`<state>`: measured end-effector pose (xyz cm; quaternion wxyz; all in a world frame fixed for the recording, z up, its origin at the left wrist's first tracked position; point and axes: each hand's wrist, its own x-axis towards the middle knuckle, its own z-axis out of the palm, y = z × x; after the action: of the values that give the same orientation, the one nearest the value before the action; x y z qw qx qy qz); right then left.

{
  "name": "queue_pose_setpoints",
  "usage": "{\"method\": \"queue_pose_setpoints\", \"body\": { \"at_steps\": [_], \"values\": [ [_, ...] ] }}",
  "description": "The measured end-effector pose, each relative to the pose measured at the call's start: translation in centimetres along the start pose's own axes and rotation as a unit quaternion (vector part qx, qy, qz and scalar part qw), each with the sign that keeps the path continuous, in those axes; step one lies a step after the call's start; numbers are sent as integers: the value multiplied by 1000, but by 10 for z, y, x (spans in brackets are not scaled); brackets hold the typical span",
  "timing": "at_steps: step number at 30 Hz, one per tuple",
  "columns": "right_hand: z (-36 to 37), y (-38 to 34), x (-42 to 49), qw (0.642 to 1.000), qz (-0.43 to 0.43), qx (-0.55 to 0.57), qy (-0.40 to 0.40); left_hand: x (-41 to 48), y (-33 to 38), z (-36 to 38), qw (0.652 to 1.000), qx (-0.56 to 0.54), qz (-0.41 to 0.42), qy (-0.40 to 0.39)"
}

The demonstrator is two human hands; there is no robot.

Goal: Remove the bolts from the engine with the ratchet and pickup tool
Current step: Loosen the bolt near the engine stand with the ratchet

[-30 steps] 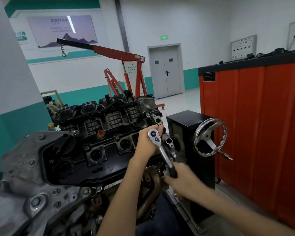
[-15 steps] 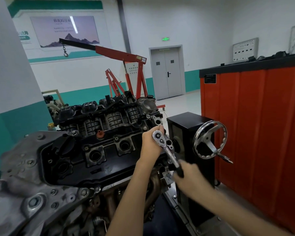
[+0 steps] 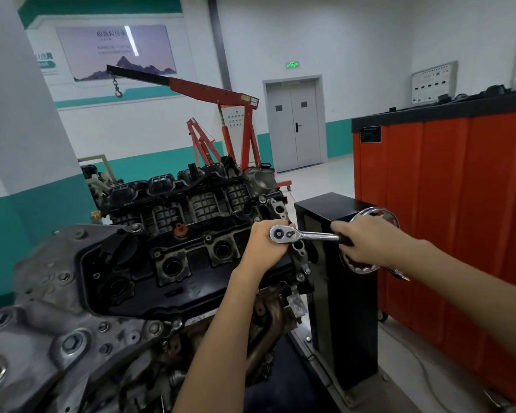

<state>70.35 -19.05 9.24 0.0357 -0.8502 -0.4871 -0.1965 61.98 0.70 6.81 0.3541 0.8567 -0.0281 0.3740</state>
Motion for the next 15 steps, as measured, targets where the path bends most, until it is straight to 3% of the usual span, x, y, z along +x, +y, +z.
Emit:
{"method": "queue_pose_setpoints", "body": {
  "at_steps": [2, 5, 8, 10, 11, 13, 15],
  "values": [
    [1, -7, 2, 999, 15, -2, 29, -1, -1, 1, 999, -35, -24, 34],
    [32, -43, -22, 982, 105, 156, 27, -2, -2, 8, 991, -69, -59, 97],
    [64, -96, -47, 878, 173, 446, 13, -2, -1, 20, 987, -82, -48, 129],
    [76, -127, -48, 809, 190, 555, 32, -1, -2, 26, 987, -92, -37, 128],
    [79, -138, -46, 793, 191, 577, 45, 0, -2, 27, 985, -105, -43, 129],
    [77, -145, -42, 797, 177, 574, 64, 0, -4, 24, 984, -111, -49, 127],
    [71, -125, -40, 841, 154, 517, 53, 0, -7, 16, 991, -86, -34, 96]
  ]
}}
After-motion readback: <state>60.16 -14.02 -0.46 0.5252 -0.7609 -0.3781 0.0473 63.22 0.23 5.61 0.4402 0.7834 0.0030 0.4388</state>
